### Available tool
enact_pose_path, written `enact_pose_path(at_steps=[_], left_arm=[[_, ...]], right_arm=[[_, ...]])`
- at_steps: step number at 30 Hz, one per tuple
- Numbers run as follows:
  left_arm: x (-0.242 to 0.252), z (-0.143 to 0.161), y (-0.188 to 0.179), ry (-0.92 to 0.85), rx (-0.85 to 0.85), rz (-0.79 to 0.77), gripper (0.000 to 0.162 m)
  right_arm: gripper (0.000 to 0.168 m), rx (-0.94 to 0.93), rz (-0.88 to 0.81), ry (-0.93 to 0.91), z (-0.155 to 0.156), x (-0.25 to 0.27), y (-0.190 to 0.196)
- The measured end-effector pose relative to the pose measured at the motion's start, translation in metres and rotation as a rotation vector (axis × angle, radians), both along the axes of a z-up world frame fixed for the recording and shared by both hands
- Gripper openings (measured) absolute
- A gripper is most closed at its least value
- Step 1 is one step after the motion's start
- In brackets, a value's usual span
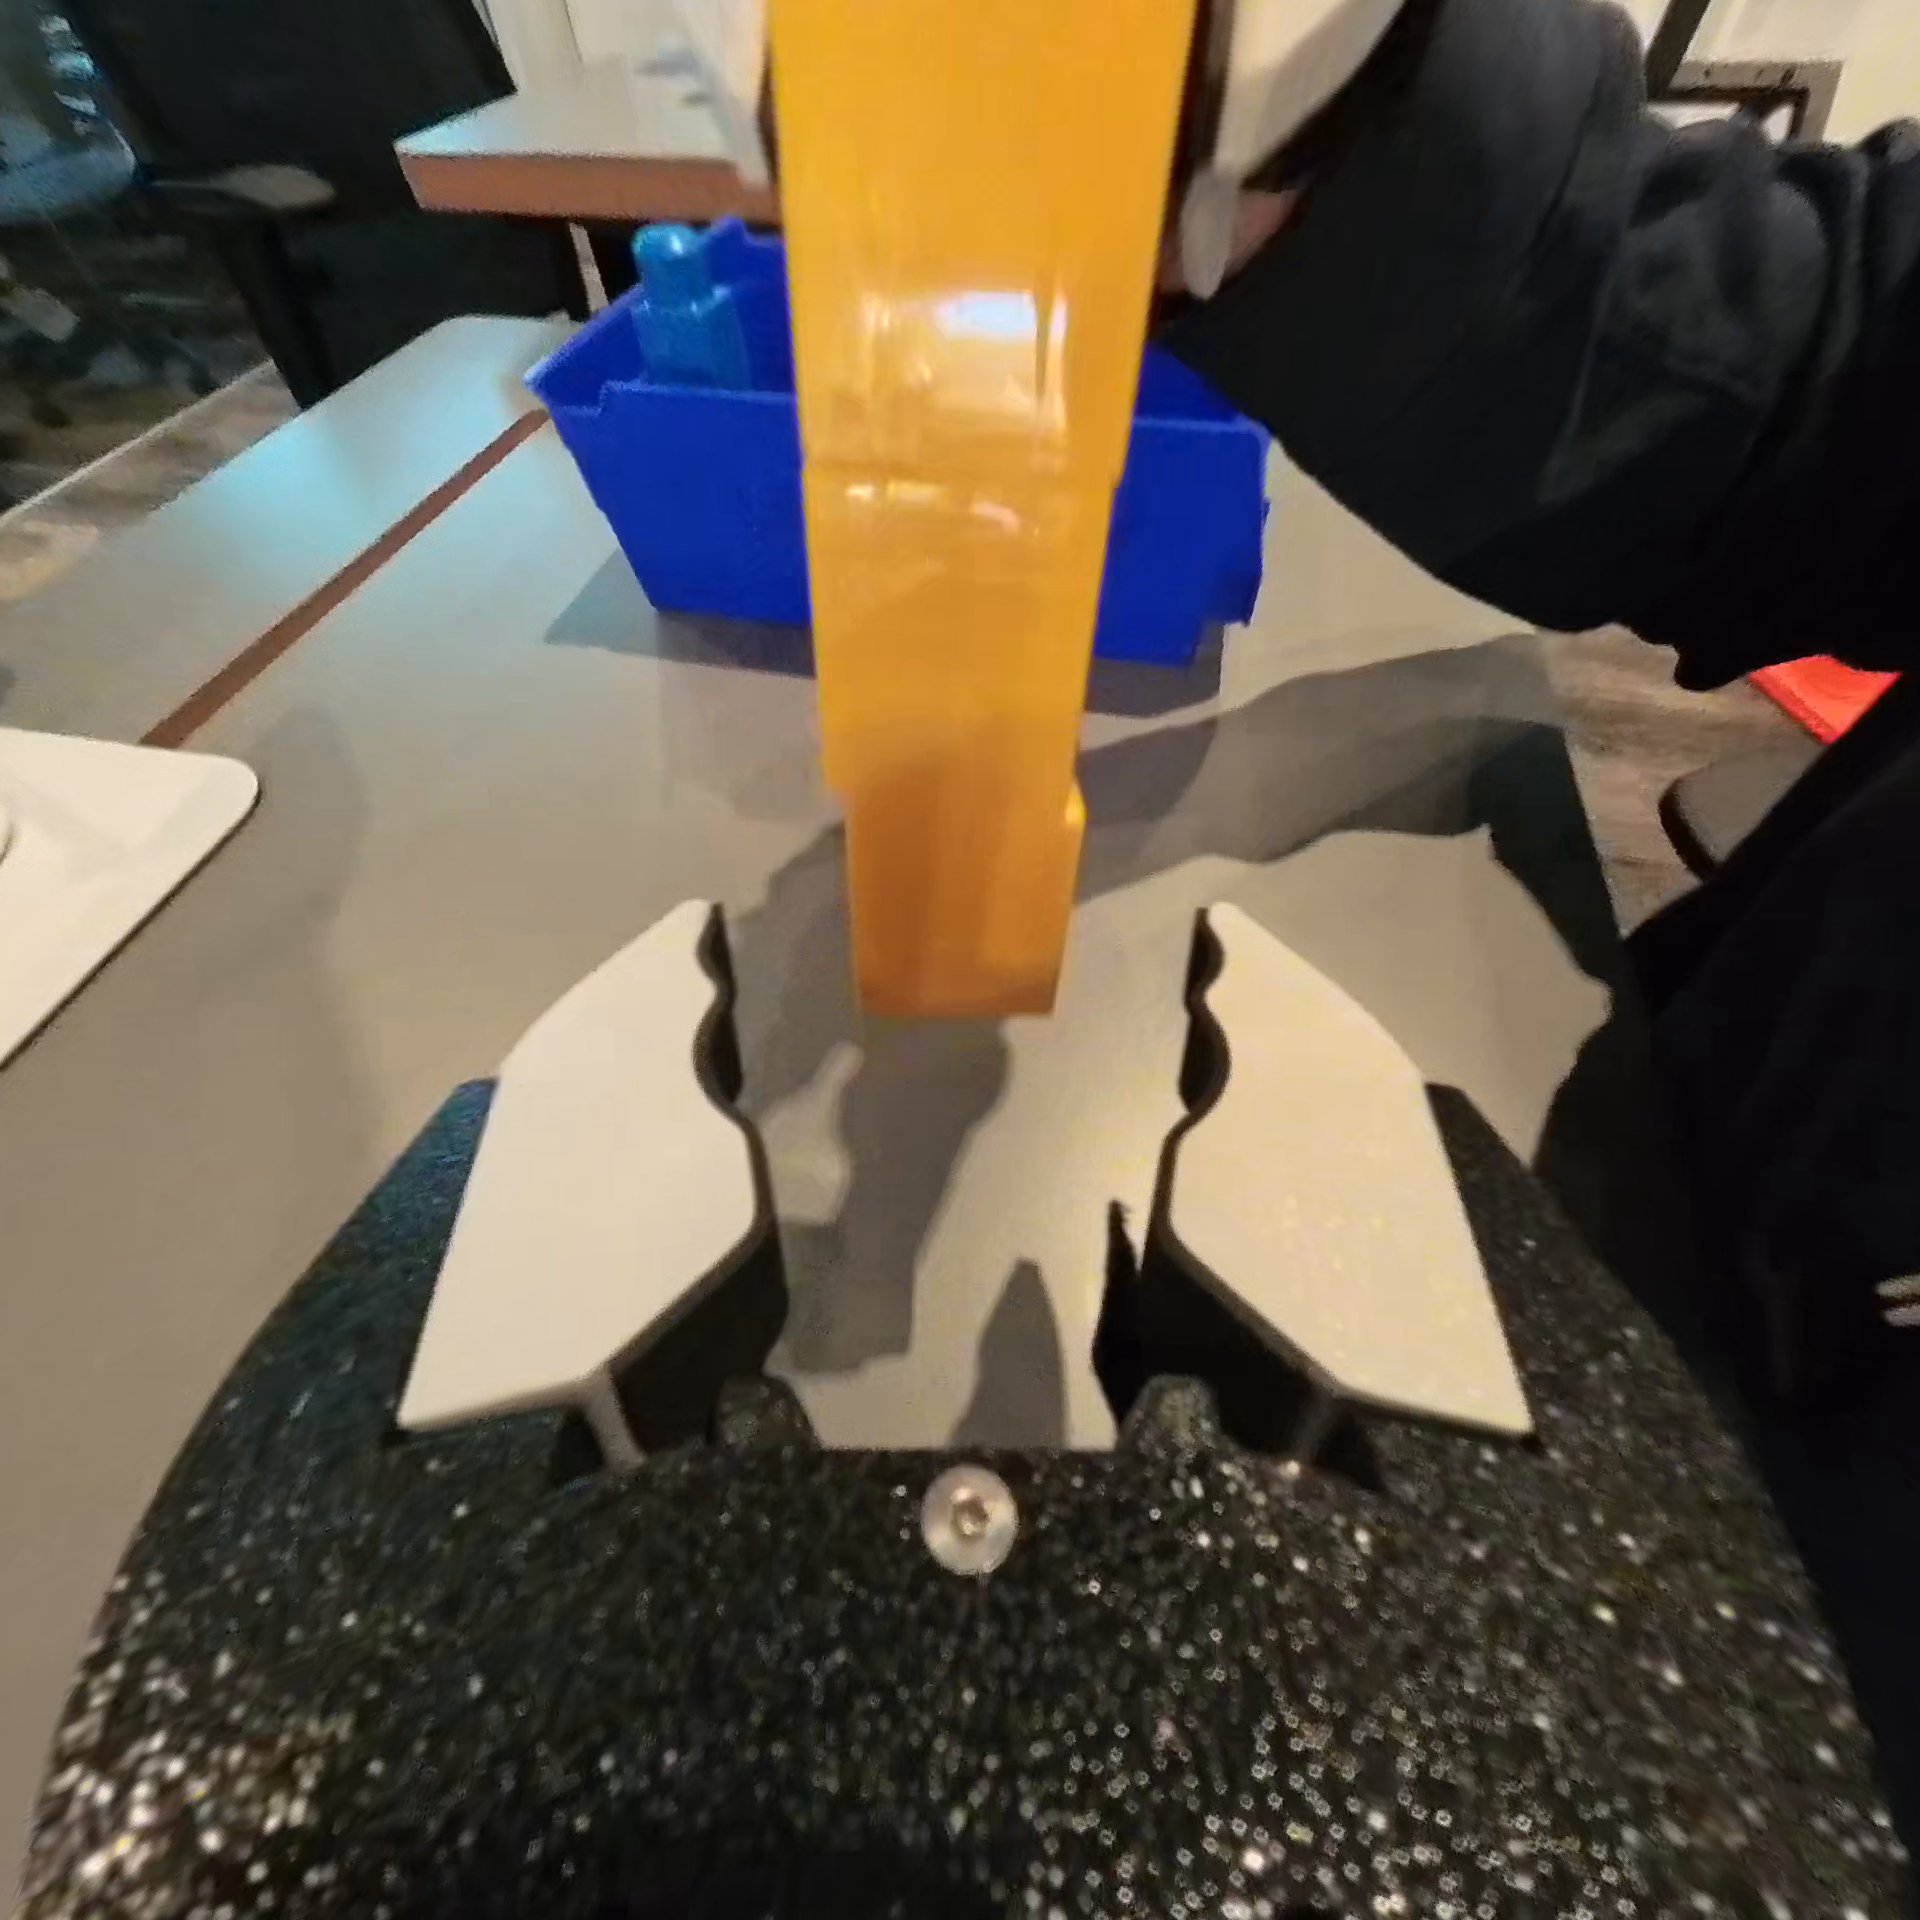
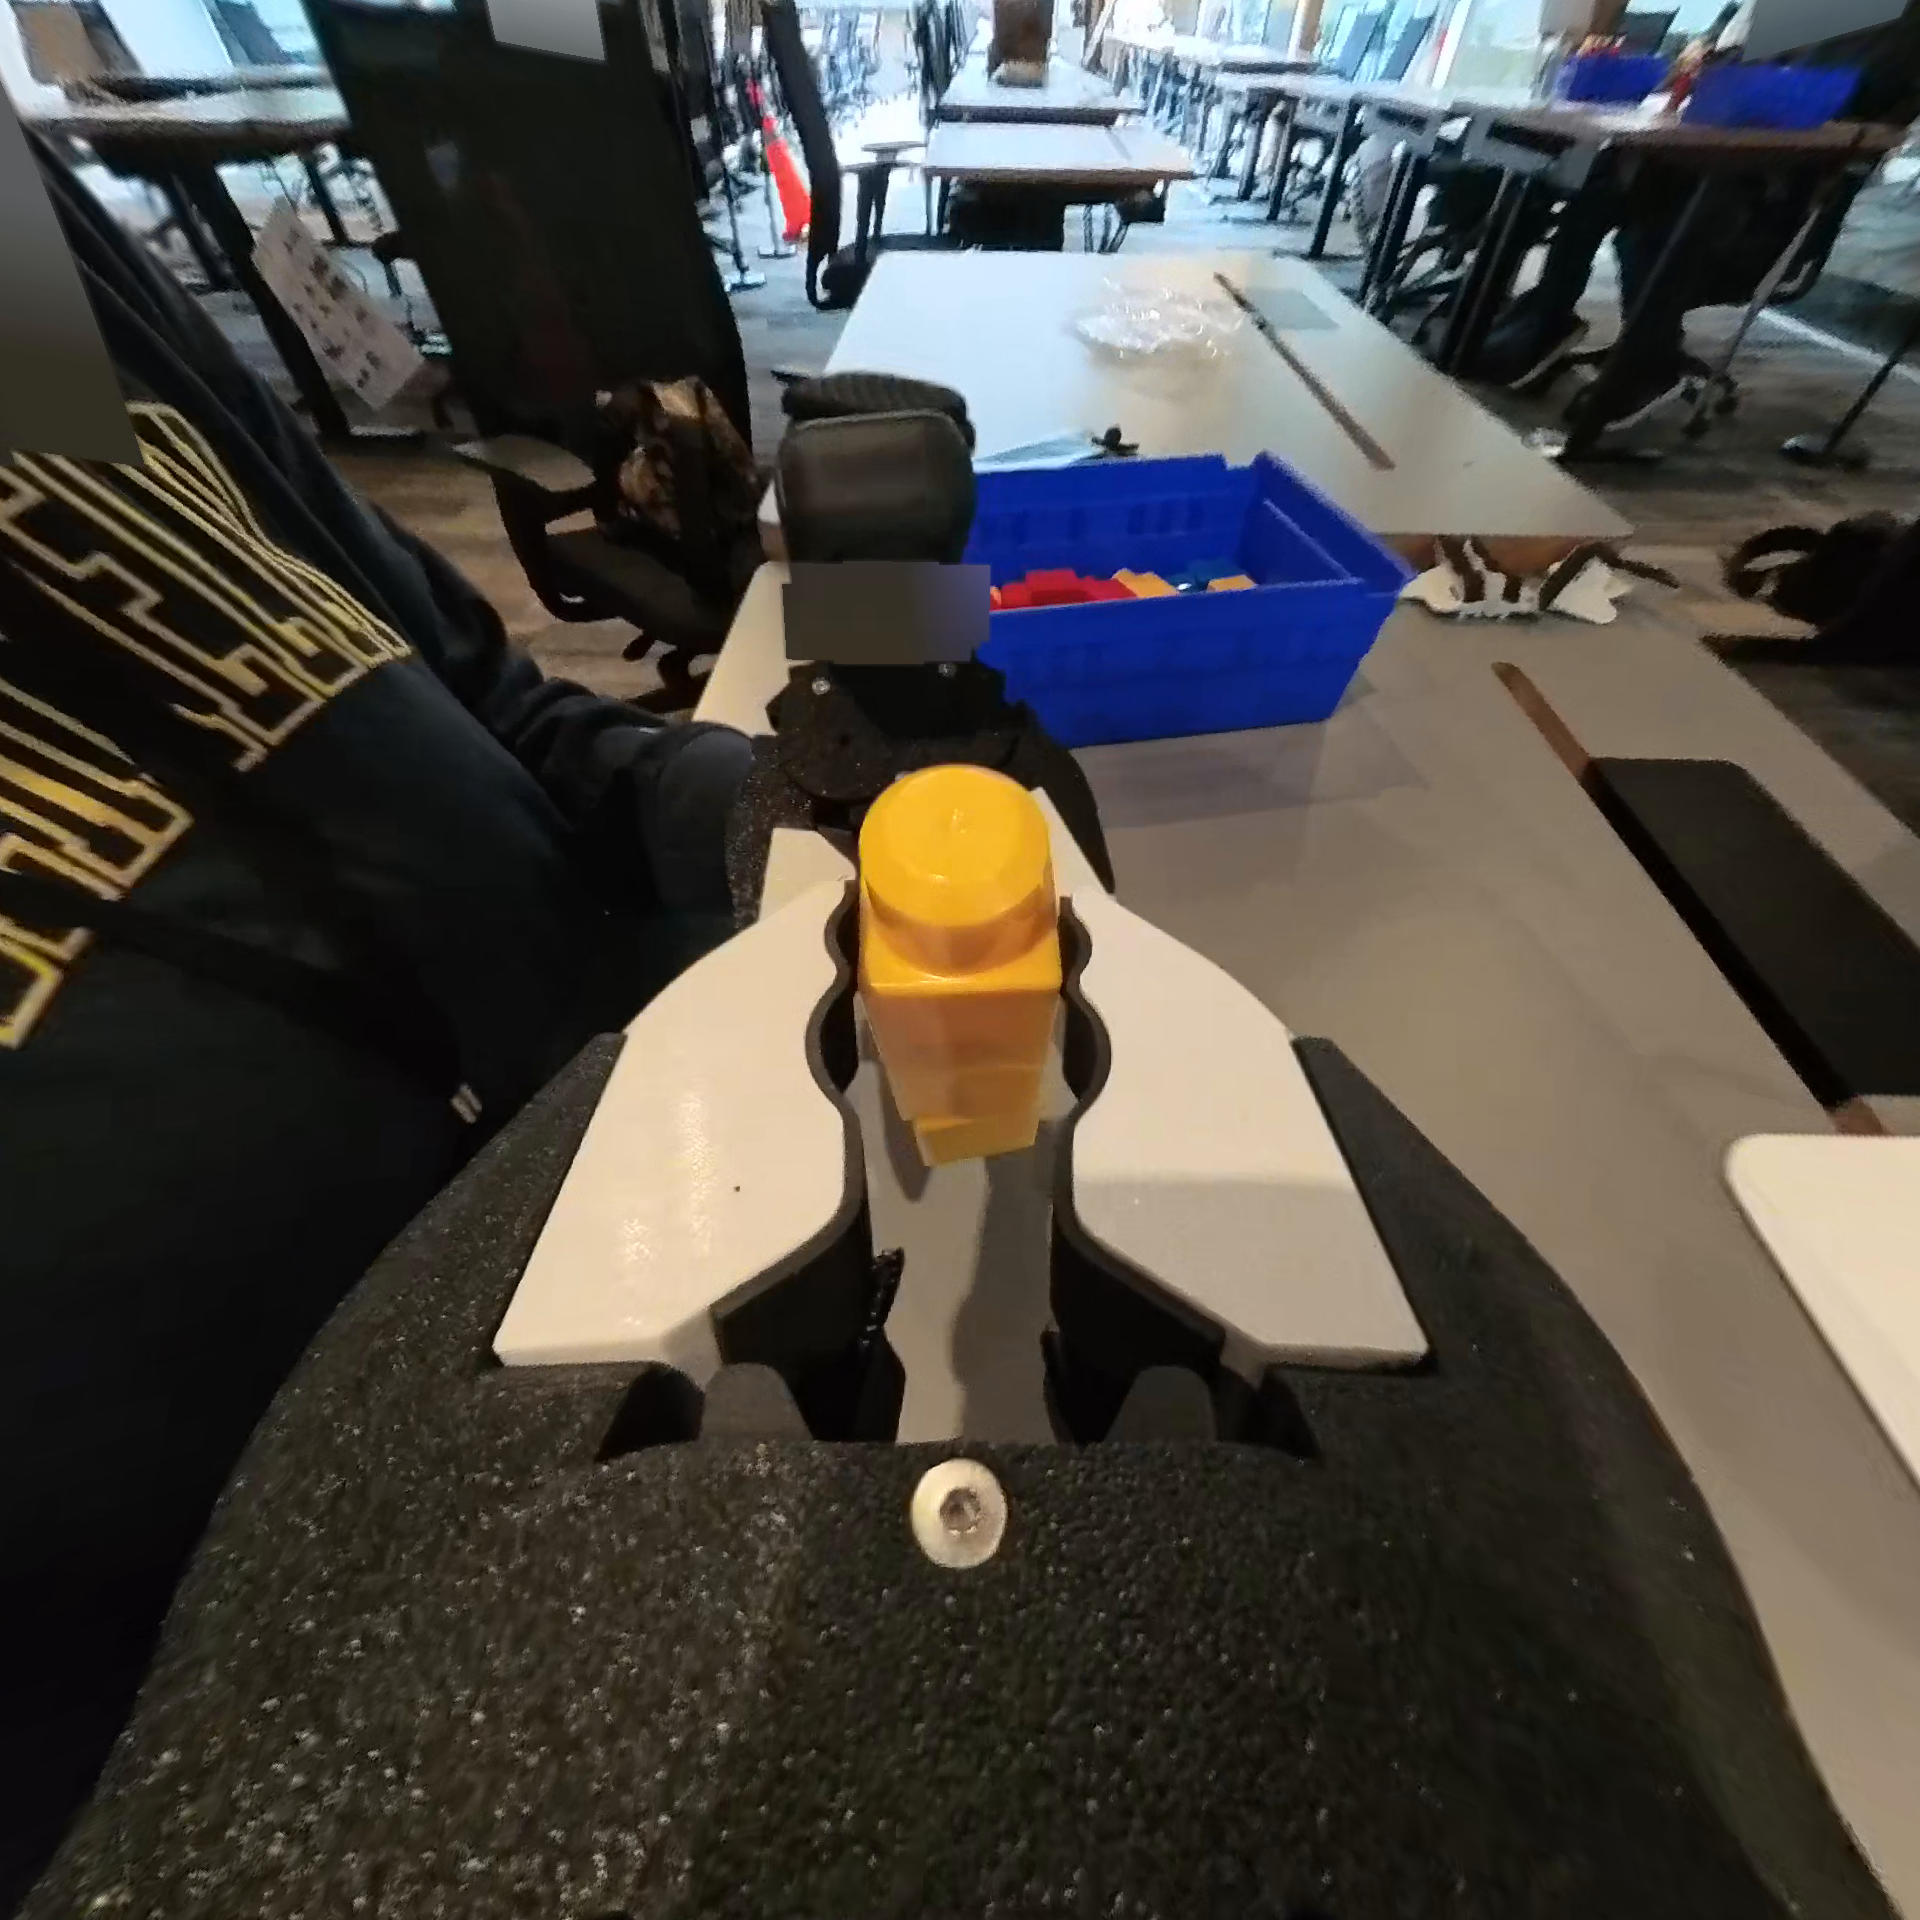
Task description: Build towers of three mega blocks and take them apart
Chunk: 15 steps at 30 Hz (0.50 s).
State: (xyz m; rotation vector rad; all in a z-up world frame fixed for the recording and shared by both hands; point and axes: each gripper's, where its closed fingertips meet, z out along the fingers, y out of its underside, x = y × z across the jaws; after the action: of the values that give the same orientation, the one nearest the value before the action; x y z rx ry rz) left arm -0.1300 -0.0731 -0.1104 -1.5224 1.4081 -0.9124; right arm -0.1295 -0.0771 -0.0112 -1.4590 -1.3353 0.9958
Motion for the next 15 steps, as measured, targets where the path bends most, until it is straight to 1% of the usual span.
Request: enact_pose_path(at_steps=[3, 6, 8, 11, 13, 15], left_arm=[[0.005, 0.007, 0.001, -0.036, 0.022, 0.034, 0.104], [0.001, 0.01, 0.005, -0.049, 0.055, 0.087, 0.107], [-0.007, 0.012, 0.008, -0.076, 0.077, 0.13, 0.105], [-0.021, 0.019, 0.012, -0.149, 0.061, 0.193, 0.099], [-0.03, 0.025, 0.014, -0.207, 0.026, 0.224, 0.094], [-0.038, 0.03, 0.018, -0.256, -0.007, 0.262, 0.092]], right_arm=[[0.036, 0.073, -0.071, 0.026, 0.024, 0.04, 0.001], [0.036, 0.142, -0.196, -0.011, 0.048, 0.107, 0.012], [0.036, 0.166, -0.304, -0.082, 0.055, 0.161, 0.026], [0.036, 0.148, -0.436, -0.201, 0.044, 0.243, 0.054], [0.036, 0.119, -0.452, -0.243, 0.026, 0.281, 0.071], [0.036, 0.082, -0.457, -0.255, 0.006, 0.307, 0.088]])
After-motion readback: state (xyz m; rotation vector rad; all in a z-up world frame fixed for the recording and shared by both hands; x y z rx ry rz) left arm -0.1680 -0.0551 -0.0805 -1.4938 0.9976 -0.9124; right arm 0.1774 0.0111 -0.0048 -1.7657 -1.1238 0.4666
